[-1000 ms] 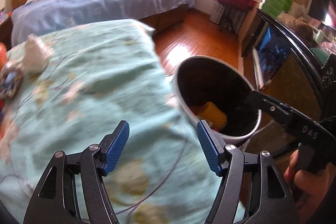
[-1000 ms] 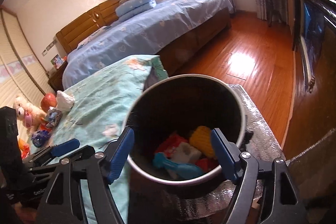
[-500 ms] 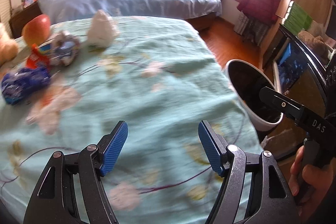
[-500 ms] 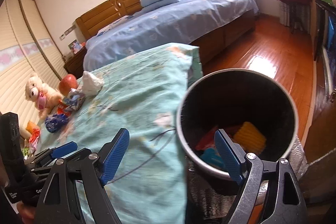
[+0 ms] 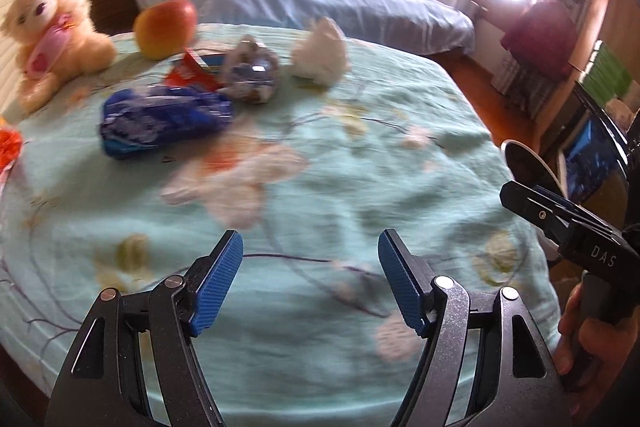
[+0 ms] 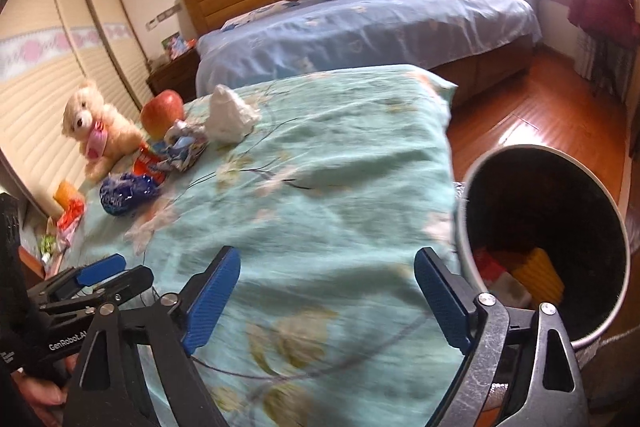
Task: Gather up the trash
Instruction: 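Move both open tools back over the bed toward the blue bag and wrapper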
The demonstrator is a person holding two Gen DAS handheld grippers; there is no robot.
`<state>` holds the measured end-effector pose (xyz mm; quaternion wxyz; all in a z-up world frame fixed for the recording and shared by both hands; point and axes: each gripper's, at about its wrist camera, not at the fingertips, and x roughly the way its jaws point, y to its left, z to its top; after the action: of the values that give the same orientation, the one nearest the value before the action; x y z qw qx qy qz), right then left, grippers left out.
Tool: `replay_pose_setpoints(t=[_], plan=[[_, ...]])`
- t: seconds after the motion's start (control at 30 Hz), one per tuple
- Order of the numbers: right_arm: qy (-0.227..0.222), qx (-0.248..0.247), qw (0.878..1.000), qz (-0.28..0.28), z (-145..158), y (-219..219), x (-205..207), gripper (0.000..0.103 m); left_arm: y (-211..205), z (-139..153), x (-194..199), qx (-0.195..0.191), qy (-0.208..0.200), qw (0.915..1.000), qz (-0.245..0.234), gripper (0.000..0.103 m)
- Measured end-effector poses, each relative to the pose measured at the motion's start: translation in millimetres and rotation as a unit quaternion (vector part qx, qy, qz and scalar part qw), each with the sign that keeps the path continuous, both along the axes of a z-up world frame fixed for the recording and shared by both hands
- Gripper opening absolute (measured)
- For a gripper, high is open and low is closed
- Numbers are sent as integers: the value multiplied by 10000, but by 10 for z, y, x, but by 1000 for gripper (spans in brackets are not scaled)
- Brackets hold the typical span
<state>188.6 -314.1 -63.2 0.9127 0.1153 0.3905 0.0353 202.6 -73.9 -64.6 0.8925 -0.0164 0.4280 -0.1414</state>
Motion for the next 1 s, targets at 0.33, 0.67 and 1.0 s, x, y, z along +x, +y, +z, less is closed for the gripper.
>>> replay_pose_setpoints(t=[0.33,0.67,1.0], plan=[[118,-182,9987,454,-30,463,329,91,501,-53,96,30,49,9988,481,72],[148,-226,9966,774,-39,870,647,90,949,-10,278,128,-7,9964,837,72],[123,-148,9938,1094,-46,1227,934,89,1205,36,568,444,-136,9969,632,75]])
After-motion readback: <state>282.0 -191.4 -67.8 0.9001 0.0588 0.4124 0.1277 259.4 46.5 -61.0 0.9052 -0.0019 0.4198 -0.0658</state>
